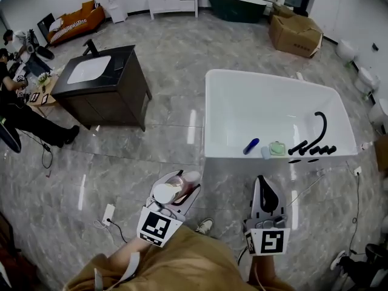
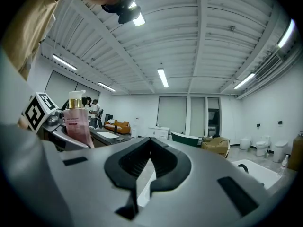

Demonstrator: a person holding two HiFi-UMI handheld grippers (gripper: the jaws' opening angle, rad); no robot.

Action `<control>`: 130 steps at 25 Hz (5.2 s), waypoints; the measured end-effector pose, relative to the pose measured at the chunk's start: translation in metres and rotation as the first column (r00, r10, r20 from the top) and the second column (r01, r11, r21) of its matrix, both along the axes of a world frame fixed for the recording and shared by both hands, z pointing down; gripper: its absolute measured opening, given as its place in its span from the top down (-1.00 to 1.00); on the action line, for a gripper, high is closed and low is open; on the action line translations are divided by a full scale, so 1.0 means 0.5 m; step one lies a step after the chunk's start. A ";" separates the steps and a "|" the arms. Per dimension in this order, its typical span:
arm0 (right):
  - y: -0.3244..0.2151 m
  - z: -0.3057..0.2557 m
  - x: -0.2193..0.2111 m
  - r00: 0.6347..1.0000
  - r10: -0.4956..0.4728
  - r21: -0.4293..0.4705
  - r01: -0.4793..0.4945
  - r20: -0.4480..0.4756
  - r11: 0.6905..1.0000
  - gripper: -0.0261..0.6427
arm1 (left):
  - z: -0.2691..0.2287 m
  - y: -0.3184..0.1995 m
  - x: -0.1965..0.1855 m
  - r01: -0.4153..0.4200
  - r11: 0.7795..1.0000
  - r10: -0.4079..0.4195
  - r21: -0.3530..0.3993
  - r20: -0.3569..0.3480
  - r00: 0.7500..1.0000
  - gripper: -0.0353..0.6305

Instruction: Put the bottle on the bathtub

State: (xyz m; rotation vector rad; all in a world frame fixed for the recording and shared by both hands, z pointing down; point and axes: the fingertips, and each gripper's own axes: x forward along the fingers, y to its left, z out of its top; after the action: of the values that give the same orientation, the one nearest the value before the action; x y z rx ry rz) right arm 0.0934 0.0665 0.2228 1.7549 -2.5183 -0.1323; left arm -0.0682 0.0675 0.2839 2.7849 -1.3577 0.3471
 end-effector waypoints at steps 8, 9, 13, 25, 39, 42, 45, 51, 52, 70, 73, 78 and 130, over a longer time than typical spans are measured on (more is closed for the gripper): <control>-0.094 0.019 -0.019 0.997 0.041 -0.019 -0.042 -0.063 0.999 0.91 | 0.047 -0.121 0.009 -0.062 0.998 0.062 -0.006 -0.005 0.998 0.19; -0.105 0.019 -0.018 0.996 0.057 -0.014 -0.058 -0.073 0.998 0.91 | 0.054 -0.136 0.011 -0.077 0.997 0.077 -0.006 0.001 0.997 0.19; -0.163 0.030 -0.002 0.990 0.107 0.003 -0.107 -0.088 0.994 0.91 | 0.096 -0.210 0.036 -0.114 0.993 0.115 -0.025 0.016 0.993 0.19; -0.313 0.218 -0.019 0.977 0.162 -0.102 -0.177 -0.140 0.979 0.91 | 0.350 -0.390 0.113 -0.207 0.974 0.214 -0.090 0.079 0.974 0.19; -0.387 0.437 -0.045 0.971 0.197 -0.227 -0.223 -0.132 0.948 0.91 | 0.575 -0.536 0.174 -0.248 0.962 0.258 -0.112 0.095 0.961 0.19; -0.395 0.470 -0.042 0.970 0.203 -0.242 -0.231 -0.133 0.943 0.91 | 0.607 -0.553 0.188 -0.260 0.959 0.271 -0.111 0.102 0.957 0.19; -0.399 0.500 -0.037 0.967 0.216 -0.254 -0.244 -0.135 0.936 0.91 | 0.631 -0.562 0.201 -0.277 0.955 0.288 -0.109 0.106 0.952 0.19; -0.410 0.550 -0.027 0.966 0.220 -0.277 -0.251 -0.139 0.928 0.91 | 0.671 -0.586 0.234 -0.291 0.950 0.303 -0.113 0.102 0.948 0.19; -0.412 0.556 -0.024 0.965 0.223 -0.280 -0.254 -0.138 0.926 0.91 | 0.677 -0.590 0.240 -0.295 0.949 0.306 -0.111 0.105 0.946 0.19; -0.438 0.614 0.011 0.963 0.231 -0.325 -0.265 -0.140 0.908 0.91 | 0.770 -0.614 0.293 -0.324 0.932 0.346 -0.161 0.138 0.928 0.19; -0.440 0.620 0.016 0.962 0.236 -0.328 -0.268 -0.134 0.906 0.91 | 0.783 -0.615 0.295 -0.322 0.931 0.347 -0.173 0.141 0.927 0.19; -0.444 0.636 0.018 0.962 0.236 -0.340 -0.269 -0.133 0.901 0.91 | 0.805 -0.615 0.296 -0.323 0.929 0.351 -0.184 0.147 0.925 0.19; -0.389 0.574 0.071 0.951 0.273 -0.302 -0.305 -0.143 0.903 0.91 | 0.782 -0.572 0.310 -0.290 0.941 0.314 -0.175 0.127 0.941 -0.04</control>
State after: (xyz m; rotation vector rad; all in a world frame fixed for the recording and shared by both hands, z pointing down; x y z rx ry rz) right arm 0.1288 -0.1278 0.5098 1.9010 -2.0390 0.1945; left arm 0.0866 -0.2184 0.6747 2.8810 -0.8713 0.6575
